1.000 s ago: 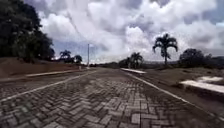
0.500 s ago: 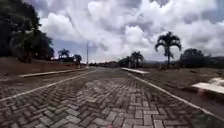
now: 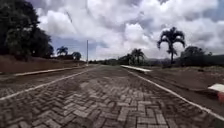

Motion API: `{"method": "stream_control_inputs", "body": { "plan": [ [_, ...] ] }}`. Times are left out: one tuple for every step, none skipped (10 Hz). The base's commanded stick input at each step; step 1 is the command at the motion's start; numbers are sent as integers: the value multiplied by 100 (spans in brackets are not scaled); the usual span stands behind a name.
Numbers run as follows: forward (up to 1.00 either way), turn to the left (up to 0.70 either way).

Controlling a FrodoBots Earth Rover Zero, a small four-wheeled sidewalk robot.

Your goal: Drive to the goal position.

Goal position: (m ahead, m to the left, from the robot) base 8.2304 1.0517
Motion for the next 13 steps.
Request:
{"method": "stream_control_inputs", "body": {
  "plan": [
    [100, 0],
    [100, 0],
    [100, 0],
    [100, 0],
    [100, 0],
    [100, 0],
    [100, 0],
    [100, 0],
    [100, 0],
    [100, 0],
    [100, 0],
    [100, 0],
    [100, 0]
  ]
}}
